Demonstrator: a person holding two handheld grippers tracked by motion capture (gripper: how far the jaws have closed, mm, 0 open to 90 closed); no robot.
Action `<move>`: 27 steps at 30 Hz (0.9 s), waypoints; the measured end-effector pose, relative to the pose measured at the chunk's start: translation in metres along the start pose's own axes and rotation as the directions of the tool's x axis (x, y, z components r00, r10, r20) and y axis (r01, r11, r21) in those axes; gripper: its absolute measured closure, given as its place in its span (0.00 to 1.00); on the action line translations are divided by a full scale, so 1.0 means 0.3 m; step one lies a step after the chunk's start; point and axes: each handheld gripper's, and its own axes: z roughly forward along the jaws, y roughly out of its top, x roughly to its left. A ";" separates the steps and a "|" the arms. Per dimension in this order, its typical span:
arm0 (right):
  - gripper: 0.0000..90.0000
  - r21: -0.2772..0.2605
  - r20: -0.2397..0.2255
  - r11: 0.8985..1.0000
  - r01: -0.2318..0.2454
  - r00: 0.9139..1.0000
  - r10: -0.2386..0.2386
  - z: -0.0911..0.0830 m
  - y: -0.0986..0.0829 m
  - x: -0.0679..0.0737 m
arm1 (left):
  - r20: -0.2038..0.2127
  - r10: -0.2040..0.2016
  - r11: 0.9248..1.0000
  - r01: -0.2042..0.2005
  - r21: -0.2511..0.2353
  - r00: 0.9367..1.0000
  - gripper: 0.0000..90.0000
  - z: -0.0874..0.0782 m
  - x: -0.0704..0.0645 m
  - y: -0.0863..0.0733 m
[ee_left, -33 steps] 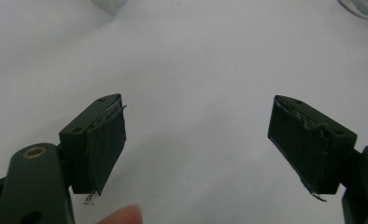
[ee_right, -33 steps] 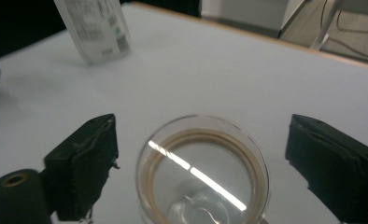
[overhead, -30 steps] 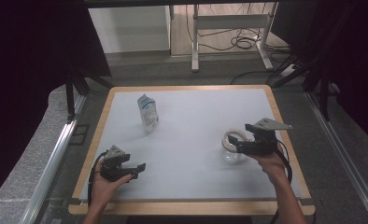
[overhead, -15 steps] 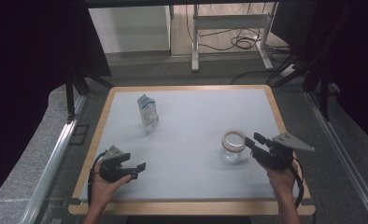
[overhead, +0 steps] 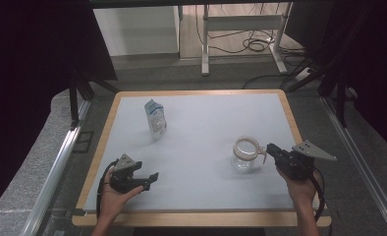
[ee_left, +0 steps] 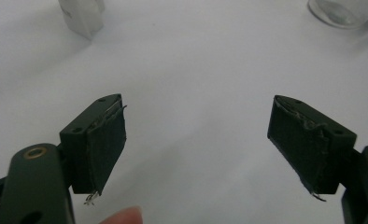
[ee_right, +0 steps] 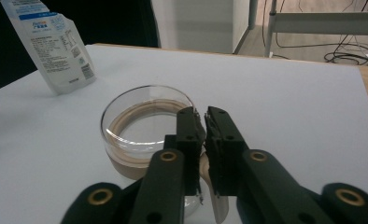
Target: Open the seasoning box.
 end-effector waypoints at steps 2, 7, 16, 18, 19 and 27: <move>0.99 0.009 0.008 1.000 0.008 1.000 -0.008 0.004 -0.003 -0.005 | 0.012 -0.006 1.000 0.006 -0.001 1.000 0.23 0.002 0.002 -0.002; 1.00 0.021 0.008 0.999 0.027 1.000 -0.027 0.009 -0.001 -0.001 | 0.013 -0.008 1.000 0.008 -0.008 1.000 0.25 0.005 -0.001 -0.002; 1.00 0.047 0.022 0.997 0.058 0.998 -0.059 0.053 0.002 0.010 | 0.021 -0.008 1.000 0.008 0.001 1.000 0.25 0.015 -0.008 -0.009; 1.00 0.052 0.031 0.997 0.065 0.997 -0.067 0.061 0.000 0.011 | 0.024 -0.003 1.000 0.003 -0.004 1.000 0.25 0.011 -0.008 -0.011; 1.00 0.055 0.035 0.996 0.068 0.997 -0.070 0.062 -0.001 0.011 | 0.024 -0.004 1.000 0.004 -0.007 1.000 0.25 0.008 -0.008 -0.011; 1.00 0.052 0.049 0.996 0.069 0.996 -0.072 0.065 -0.006 0.013 | 0.017 -0.012 1.000 0.012 -0.021 1.000 0.25 -0.002 -0.005 -0.012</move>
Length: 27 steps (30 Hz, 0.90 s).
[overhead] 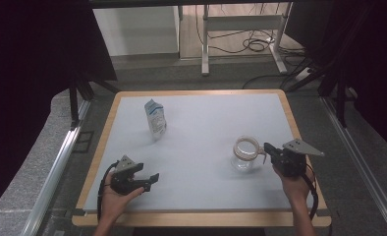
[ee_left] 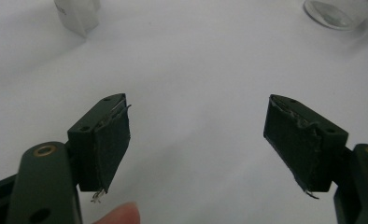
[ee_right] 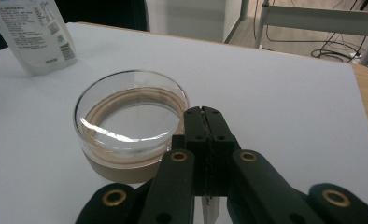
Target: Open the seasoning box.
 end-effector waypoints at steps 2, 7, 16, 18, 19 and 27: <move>1.00 -0.001 0.005 1.000 0.003 1.000 -0.003 0.000 0.000 0.002 | -0.001 0.000 1.000 0.000 -0.001 1.000 0.25 0.000 0.000 0.000; 1.00 -0.002 0.011 1.000 0.002 1.000 -0.002 0.000 -0.001 0.003 | 0.016 0.009 1.000 -0.009 -0.010 1.000 0.31 0.001 -0.009 0.004; 1.00 0.005 0.016 1.000 0.001 1.000 -0.001 0.002 -0.006 0.002 | 0.070 0.057 0.998 -0.055 -0.022 0.996 0.59 0.019 -0.053 0.021; 1.00 0.008 0.025 1.000 0.002 1.000 -0.002 0.003 -0.008 0.004 | 0.089 0.064 0.998 -0.062 -0.023 0.994 0.66 0.028 -0.062 0.027; 1.00 0.008 0.026 1.000 0.002 1.000 -0.002 0.003 -0.008 0.005 | 0.100 0.063 0.998 -0.060 -0.025 0.993 0.73 0.032 -0.067 0.032; 1.00 0.004 0.026 1.000 0.001 1.000 -0.001 0.006 -0.007 0.004 | 0.207 0.152 0.988 -0.144 -0.056 0.966 0.96 0.163 -0.196 0.180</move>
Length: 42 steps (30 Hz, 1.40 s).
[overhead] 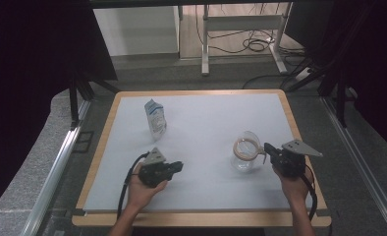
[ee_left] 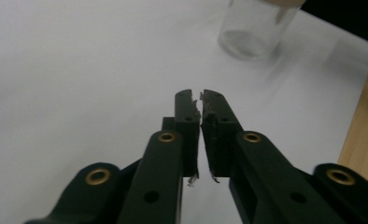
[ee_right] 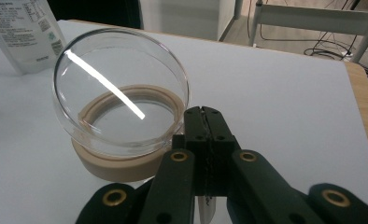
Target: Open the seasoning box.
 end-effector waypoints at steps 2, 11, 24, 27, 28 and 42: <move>1.00 -0.001 0.000 1.000 -0.002 1.000 0.002 0.001 0.000 0.000 | 0.027 0.025 1.000 -0.025 0.003 0.999 0.99 0.058 -0.025 0.050; 1.00 -0.006 -0.003 1.000 0.004 1.000 -0.004 0.002 -0.001 0.000 | 0.097 0.094 0.994 -0.098 0.041 0.991 1.00 0.251 -0.121 0.212; 1.00 -0.017 -0.021 1.000 0.011 1.000 -0.011 0.010 0.003 0.019 | 0.113 0.070 0.996 -0.076 0.051 0.991 1.00 0.323 -0.131 0.274; 1.00 -0.019 -0.006 1.000 0.017 1.000 -0.017 0.012 0.003 0.022 | 0.112 0.069 0.996 -0.075 0.056 0.991 1.00 0.320 -0.127 0.271; 1.00 -0.019 -0.001 1.000 0.021 1.000 -0.021 0.013 0.004 0.023 | 0.113 0.068 0.996 -0.074 0.058 0.991 1.00 0.318 -0.127 0.270; 1.00 -0.023 -0.001 1.000 -0.013 1.000 0.013 0.009 -0.004 0.002 | 0.132 0.041 0.998 -0.047 0.042 0.990 1.00 0.321 -0.121 0.274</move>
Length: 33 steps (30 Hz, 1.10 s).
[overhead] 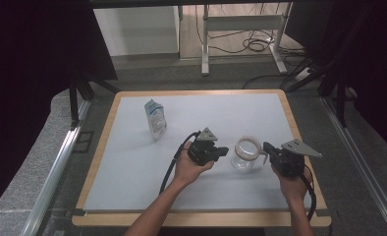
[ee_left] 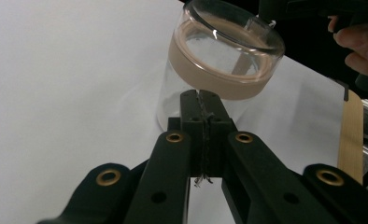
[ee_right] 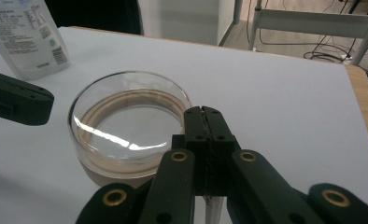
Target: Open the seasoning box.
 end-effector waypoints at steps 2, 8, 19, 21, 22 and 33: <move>1.00 -0.002 -0.004 1.000 -0.008 1.000 0.008 0.000 -0.001 -0.002 | 0.002 0.006 1.000 -0.006 0.000 1.000 1.00 0.007 -0.004 0.006; 1.00 -0.020 -0.045 0.998 -0.058 0.997 0.057 0.004 -0.008 -0.011 | -0.001 0.012 1.000 -0.012 0.006 1.000 1.00 0.012 -0.010 0.007; 1.00 -0.034 -0.056 0.994 -0.100 0.994 0.098 0.001 -0.020 -0.034 | -0.008 0.016 1.000 -0.016 -0.003 1.000 1.00 0.021 -0.014 0.024; 1.00 -0.034 -0.054 0.995 -0.096 0.994 0.094 0.001 -0.020 -0.033 | -0.005 0.024 1.000 -0.024 -0.006 1.000 1.00 0.025 -0.019 0.034; 1.00 -0.035 -0.052 0.995 -0.094 0.994 0.092 0.001 -0.020 -0.032 | -0.004 0.029 1.000 -0.029 -0.005 1.000 1.00 0.029 -0.024 0.042; 1.00 -0.031 -0.052 0.996 -0.081 0.995 0.079 -0.001 -0.018 -0.029 | 0.008 0.043 0.999 -0.044 0.014 0.999 1.00 0.070 -0.043 0.076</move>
